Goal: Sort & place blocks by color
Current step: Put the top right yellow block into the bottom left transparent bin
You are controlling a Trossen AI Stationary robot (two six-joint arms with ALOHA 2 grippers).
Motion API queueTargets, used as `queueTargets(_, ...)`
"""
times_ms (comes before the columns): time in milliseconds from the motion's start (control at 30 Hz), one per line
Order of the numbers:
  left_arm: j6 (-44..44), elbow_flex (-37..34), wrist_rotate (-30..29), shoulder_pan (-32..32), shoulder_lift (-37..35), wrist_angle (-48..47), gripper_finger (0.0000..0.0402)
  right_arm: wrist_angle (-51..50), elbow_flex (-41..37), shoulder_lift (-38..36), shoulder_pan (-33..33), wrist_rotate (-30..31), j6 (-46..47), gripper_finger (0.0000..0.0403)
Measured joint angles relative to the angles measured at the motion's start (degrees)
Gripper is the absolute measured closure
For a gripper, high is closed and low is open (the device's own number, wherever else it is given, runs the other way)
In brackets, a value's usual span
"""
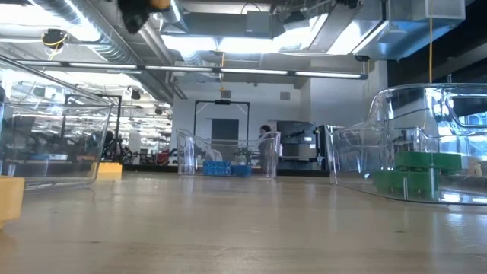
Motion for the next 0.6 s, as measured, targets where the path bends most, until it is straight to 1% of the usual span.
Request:
queueTargets(67, -2.85, 0.00, -0.45, -4.67, 0.08, -5.88, 0.0275, -0.43, 0.00, 0.00, 0.00, 1.45, -0.28, 0.0004)
queueTargets(200, -9.01, 0.00, -3.28, -16.76, 2.44, -18.14, 0.0275, -0.82, -0.04, 0.00, -0.38, 3.46, -1.52, 0.0004)
queueTargets(300, -12.06, 0.02, -3.89, -26.01, 5.49, -24.26, 0.0275, -0.82, -0.04, 0.00, -0.91, 3.66, -1.65, 0.0004)
queueTargets(367, -12.08, 0.00, -3.58, -31.14, 8.73, -28.38, 0.0275, -0.80, -0.04, 0.00, -1.38, 3.68, -1.69, 0.0004)
queueTargets(433, -10.93, 0.00, -3.23, -34.88, 12.39, -30.97, 0.0275, -0.82, -0.04, 0.00, -1.63, 3.71, -1.55, 0.0004)
queueTargets(500, -7.89, 0.00, -3.28, -37.62, 16.38, -33.75, 0.0275, -0.80, -0.04, 0.00, -1.80, 3.71, -1.54, 0.0004)
queueTargets(600, -2.02, 0.00, -3.85, -39.28, 22.48, -34.64, 0.0275, -0.81, -0.04, 0.01, -1.79, 3.71, -1.53, 0.0004)
